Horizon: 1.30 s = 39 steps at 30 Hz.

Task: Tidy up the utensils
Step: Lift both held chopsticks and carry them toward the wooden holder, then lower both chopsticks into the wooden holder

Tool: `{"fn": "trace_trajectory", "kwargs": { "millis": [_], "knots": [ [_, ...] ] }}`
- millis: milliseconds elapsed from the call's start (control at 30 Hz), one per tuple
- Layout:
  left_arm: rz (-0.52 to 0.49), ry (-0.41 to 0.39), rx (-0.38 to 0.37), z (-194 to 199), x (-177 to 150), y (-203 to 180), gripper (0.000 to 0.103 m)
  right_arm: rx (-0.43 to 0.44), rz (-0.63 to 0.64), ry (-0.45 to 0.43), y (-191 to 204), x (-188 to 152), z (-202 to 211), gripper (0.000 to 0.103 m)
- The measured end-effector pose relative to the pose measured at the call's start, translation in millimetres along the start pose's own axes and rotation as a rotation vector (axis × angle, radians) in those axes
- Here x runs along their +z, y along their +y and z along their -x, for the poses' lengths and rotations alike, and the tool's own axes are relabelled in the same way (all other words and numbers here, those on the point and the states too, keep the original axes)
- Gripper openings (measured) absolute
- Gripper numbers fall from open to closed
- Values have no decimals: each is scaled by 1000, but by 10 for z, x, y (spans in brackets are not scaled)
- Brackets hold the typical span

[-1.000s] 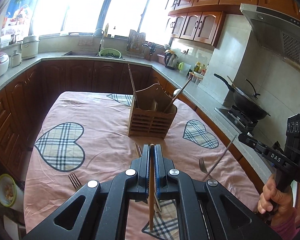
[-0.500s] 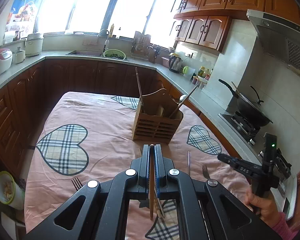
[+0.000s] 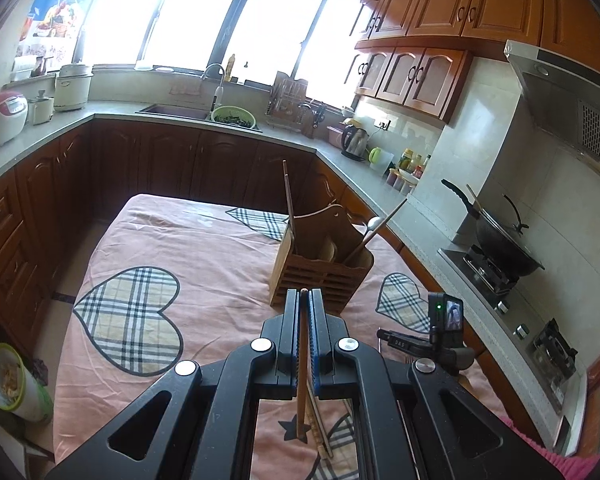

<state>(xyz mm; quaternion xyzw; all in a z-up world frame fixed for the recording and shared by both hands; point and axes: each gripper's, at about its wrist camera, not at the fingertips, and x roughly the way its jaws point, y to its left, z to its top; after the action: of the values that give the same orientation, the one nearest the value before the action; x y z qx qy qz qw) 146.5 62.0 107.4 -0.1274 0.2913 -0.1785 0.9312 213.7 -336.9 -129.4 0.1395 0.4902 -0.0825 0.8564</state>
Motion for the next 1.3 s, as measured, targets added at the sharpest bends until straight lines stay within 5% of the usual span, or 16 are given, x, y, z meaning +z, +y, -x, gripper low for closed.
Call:
{"fn": "trace_trajectory", "kwargs": {
  "millis": [167,233,367,767,1300],
  "knots": [
    [6,-7,1,-27,46,45,2,-66,23,17,24,78,-220,24],
    [4,-8,3,-38,62,53,2,-80,42,23,60,91,-235,8],
    [6,-9,5,-64,99,59,2,-19,38,21,94,67,-193,5],
    [-6,-39,-3,20,130,-26,2,205,37,-172,332,118,911,4],
    [-31,-61,-9,19,195,-107,2,264,103,-385,513,375,1851,3]
  ]
}}
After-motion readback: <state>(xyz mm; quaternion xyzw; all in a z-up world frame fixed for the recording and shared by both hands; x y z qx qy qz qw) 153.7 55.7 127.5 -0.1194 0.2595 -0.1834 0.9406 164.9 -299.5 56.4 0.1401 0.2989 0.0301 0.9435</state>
